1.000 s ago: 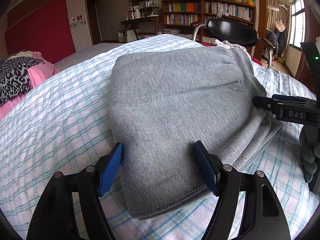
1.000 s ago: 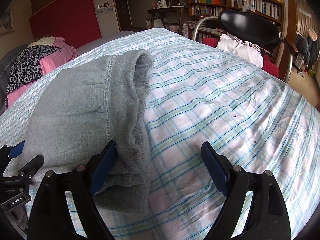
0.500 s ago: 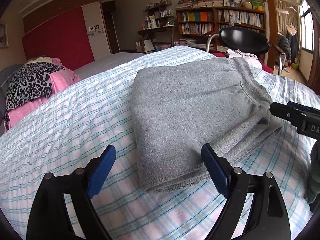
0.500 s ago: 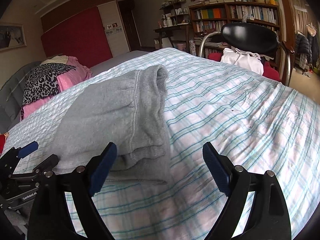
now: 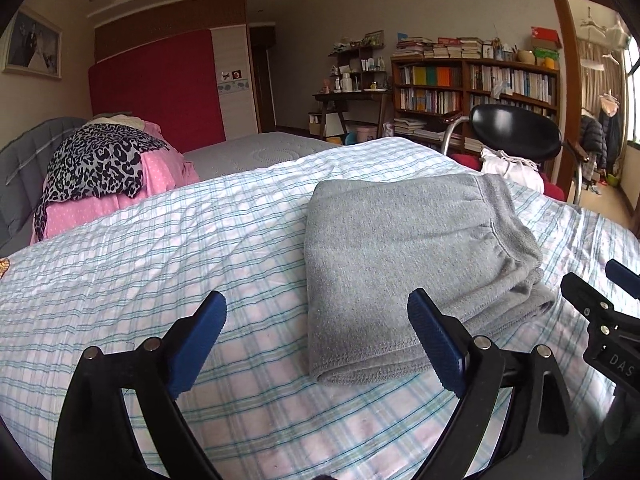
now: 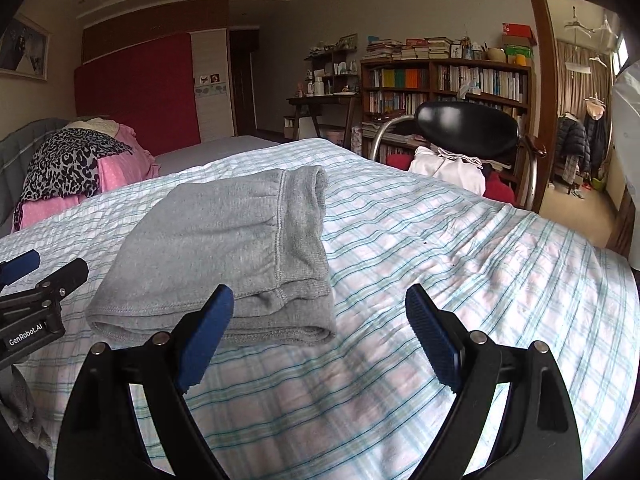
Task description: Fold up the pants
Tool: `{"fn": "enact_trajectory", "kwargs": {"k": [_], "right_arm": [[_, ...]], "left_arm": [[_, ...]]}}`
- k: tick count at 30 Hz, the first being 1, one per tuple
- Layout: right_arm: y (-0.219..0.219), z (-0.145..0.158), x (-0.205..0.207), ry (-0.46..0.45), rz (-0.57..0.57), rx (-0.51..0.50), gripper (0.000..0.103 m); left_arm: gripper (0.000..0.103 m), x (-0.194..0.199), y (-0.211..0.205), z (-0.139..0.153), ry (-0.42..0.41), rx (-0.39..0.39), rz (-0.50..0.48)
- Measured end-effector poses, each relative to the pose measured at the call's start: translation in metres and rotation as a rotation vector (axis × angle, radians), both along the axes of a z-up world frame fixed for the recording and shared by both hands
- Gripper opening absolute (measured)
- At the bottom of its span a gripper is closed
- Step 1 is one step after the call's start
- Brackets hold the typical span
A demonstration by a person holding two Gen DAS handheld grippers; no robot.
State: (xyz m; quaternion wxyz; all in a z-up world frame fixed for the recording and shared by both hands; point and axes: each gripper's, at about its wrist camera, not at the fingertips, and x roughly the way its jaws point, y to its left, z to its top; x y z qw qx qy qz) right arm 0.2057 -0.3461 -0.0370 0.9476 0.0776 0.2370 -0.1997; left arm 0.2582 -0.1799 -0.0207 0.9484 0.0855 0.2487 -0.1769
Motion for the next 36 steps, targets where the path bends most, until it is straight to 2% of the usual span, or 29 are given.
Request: {"fn": "enact_trajectory", "kwargs": {"k": [5,18,20,26,36], "right_arm": [[0.008,-0.004,0.007,0.039,0.02,-0.042,0.089],[0.014,-0.003,0.006,0.014,0.063,-0.062,0.089],[0.018,-0.003,0.006,0.016,0.073,-0.074,0.089],[0.023,-0.003,0.008,0.019,0.088,-0.095,0.089],[0.024,-0.004,0.007,0.024,0.09,-0.094,0.089]], "left_arm": [[0.093,0.0,0.006,-0.001,0.017,-0.074,-0.023],[0.094,-0.005,0.003,-0.004,-0.018,-0.089,-0.057],[0.098,-0.007,0.001,-0.004,-0.024,-0.077,-0.051],[0.098,-0.011,-0.004,-0.004,-0.047,-0.053,-0.058],[0.098,-0.006,-0.004,-0.006,-0.02,-0.056,-0.058]]}}
